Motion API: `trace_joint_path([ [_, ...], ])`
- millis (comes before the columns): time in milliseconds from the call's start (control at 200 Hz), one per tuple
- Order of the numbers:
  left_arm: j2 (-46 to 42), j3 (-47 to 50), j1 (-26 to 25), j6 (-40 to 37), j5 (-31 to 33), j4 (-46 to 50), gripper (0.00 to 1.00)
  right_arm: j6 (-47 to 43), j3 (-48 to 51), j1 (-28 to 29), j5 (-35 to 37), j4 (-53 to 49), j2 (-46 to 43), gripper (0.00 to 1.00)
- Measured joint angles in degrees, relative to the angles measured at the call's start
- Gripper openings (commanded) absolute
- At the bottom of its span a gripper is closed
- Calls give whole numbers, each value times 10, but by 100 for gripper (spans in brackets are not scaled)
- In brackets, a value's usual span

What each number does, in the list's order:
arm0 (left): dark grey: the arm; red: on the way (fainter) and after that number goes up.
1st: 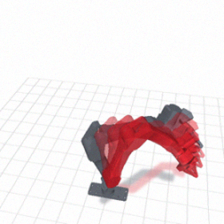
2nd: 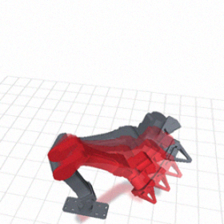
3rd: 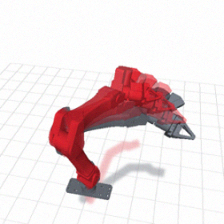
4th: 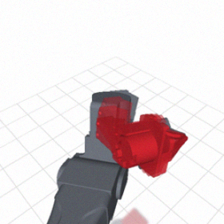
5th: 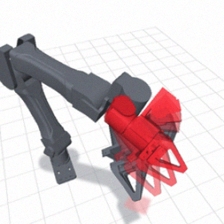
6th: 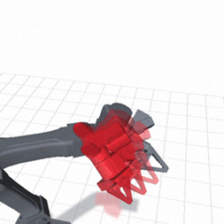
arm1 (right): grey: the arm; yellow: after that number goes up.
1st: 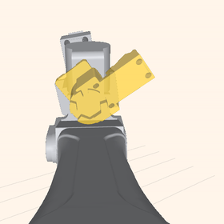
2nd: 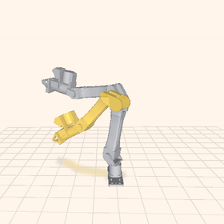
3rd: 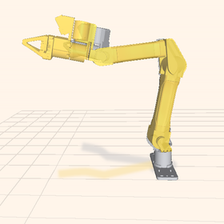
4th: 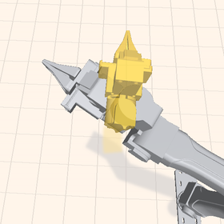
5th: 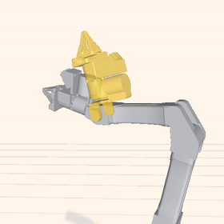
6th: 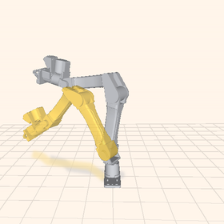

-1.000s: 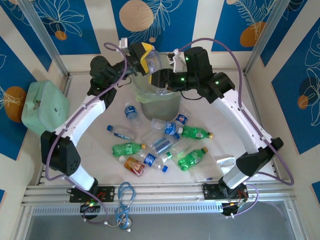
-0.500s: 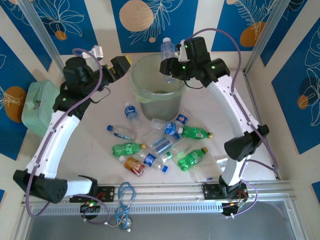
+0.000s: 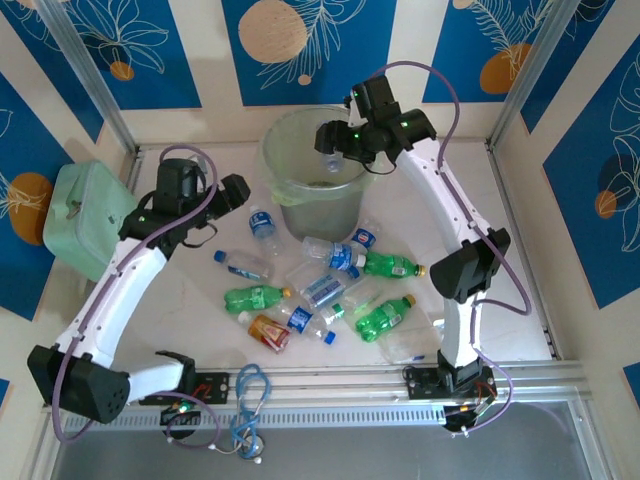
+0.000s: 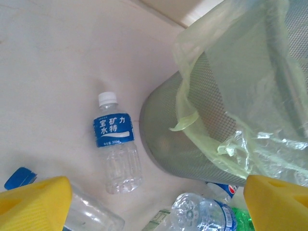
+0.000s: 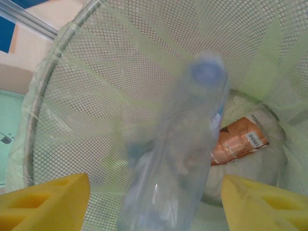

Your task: Put the plastic bottles in the bin

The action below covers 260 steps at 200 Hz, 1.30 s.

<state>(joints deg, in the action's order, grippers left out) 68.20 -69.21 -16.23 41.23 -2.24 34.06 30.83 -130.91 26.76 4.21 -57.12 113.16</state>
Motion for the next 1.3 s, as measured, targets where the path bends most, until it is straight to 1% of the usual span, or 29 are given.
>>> trace_joint_path([
  [100, -5, 8, 2, 5, 3, 6, 92, 0, -6, 0, 3, -3, 0, 78],
  [270, -7, 29, 14, 19, 11, 30, 85, 0, -13, 3, 4, -13, -3, 78],
  [345, -7, 45, 23, 28, 13, 41, 83, 0, -5, 14, 13, -14, -14, 78],
  [435, -7, 69, 31, 39, 15, 54, 81, 0, 43, 41, 24, -2, -55, 78],
  [570, -1, 99, 46, 55, 14, 67, 77, 7, 138, 97, 29, 26, -152, 78],
  [725, 34, 114, 59, 70, 8, 71, 77, 11, 226, 149, 29, 62, -252, 78],
  [825, 59, 126, 62, 82, 3, 68, 75, 12, 280, 178, 29, 79, -296, 78],
  [920, 80, 143, 64, 93, -6, 56, 73, 18, 327, 199, 26, 89, -316, 78],
  [1080, 109, 171, 69, 124, -18, 24, 70, 32, 385, 220, 15, 99, -318, 78],
  [1160, 114, 186, 78, 148, -21, 5, 68, 37, 396, 227, 12, 100, -317, 78],
  [1300, 114, 210, 103, 187, -26, -35, 67, 41, 396, 236, 8, 110, -315, 79],
])
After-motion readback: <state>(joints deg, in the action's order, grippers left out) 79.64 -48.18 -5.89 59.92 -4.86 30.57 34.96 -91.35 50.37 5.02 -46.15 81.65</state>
